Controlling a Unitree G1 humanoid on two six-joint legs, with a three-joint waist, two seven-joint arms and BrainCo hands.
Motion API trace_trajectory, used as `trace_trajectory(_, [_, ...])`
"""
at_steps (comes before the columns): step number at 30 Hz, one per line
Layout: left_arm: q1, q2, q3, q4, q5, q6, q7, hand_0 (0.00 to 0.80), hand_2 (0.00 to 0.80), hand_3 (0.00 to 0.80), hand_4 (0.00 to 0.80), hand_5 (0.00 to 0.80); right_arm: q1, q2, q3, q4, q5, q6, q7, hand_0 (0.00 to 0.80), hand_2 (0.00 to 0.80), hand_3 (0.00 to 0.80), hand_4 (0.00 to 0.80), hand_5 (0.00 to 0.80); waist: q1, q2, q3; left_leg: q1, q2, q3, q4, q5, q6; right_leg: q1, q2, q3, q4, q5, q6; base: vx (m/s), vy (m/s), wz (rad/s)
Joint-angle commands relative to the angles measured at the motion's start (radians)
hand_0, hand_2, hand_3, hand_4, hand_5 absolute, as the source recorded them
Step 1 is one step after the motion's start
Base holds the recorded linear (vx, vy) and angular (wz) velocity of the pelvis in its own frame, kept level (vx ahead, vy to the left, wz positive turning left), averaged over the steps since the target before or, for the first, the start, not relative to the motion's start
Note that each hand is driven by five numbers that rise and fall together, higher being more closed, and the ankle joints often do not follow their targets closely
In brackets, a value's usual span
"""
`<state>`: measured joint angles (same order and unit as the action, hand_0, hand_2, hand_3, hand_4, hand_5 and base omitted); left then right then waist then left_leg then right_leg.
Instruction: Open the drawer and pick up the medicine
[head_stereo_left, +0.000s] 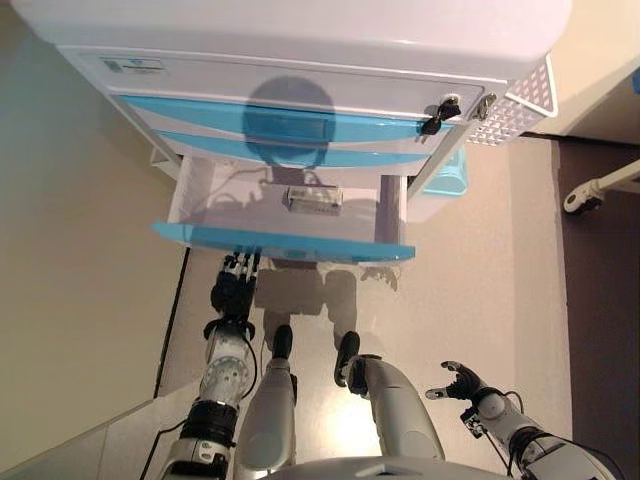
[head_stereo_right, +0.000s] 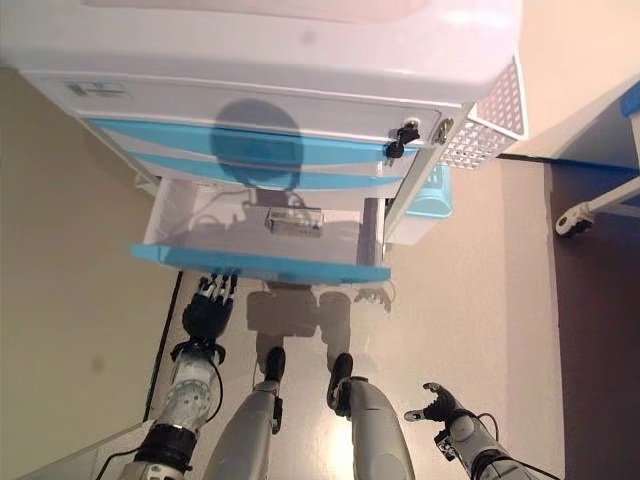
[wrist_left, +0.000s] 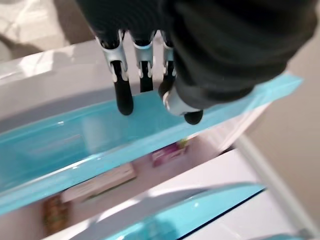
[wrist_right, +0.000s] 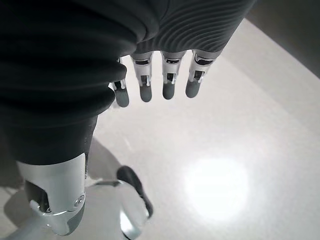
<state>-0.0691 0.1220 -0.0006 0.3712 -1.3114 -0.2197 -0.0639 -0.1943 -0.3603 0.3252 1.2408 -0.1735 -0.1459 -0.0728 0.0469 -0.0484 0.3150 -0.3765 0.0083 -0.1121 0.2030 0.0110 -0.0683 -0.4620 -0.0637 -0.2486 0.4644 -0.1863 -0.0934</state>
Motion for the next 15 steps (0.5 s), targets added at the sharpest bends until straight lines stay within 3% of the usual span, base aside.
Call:
trace_trajectory(1, [0.042, 0.064, 0.186, -0.157, -0.019, -0.092, -0.077, 0.800, 0.800, 0.800, 0.800, 0.800, 0.036, -0.029, 0.009, 0.021, -0.034, 0.019, -0.006, 0.000, 0.000, 0.000, 0.000, 0.000, 0.032, 0.002, -0.058, -0.056, -0.082, 0.047, 0.035, 0.009, 0.085, 0.058, -0.025, 0.042, -0.072, 0.111, 0.110, -0.016, -0.018, 0.05])
trace_trajectory(15, [0.177, 0.039, 0.235, -0.003, -0.062, -0.029, -0.090, 0.800, 0.800, 0.800, 0.800, 0.800, 0.033, -0.068, -0.009, 0.031, -0.068, 0.029, -0.007, 0.000, 0.000, 0.000, 0.000, 0.000, 0.073, 0.052, -0.076, -0.039, -0.091, 0.020, 0.019, 0.023, 0.086, 0.073, -0.038, 0.014, -0.060, 0.094, 0.115, 0.001, -0.005, 0.05])
